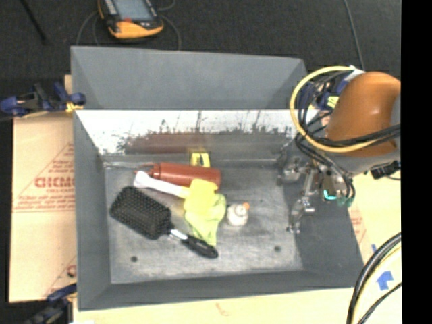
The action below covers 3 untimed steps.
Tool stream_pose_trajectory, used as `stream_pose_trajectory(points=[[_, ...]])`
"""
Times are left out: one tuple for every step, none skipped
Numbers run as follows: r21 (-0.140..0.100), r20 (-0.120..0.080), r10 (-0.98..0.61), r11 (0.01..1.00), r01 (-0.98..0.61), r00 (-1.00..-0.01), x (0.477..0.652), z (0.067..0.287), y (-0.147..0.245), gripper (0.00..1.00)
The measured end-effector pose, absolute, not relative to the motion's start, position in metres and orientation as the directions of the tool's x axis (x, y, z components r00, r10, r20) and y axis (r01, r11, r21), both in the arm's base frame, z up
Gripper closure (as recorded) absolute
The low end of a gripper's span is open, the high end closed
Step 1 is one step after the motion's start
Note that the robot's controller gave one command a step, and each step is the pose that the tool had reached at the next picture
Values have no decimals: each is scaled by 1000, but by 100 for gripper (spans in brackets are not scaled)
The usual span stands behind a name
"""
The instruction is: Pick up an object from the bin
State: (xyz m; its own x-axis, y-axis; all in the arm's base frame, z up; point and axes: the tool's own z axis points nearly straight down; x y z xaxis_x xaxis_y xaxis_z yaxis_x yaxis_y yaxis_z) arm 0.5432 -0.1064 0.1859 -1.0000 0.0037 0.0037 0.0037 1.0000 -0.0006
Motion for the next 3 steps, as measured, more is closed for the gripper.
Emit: stream_pose_trajectory(points=[[-2, -4, 1, 1000, 1, -1000, 545, 190, -106, 0], [-4, -3, -80, 997, -80, -997, 547, 188, -84, 0], [-2, -12, -118, 993, -118, -993, 556, 139, -67, 0]])
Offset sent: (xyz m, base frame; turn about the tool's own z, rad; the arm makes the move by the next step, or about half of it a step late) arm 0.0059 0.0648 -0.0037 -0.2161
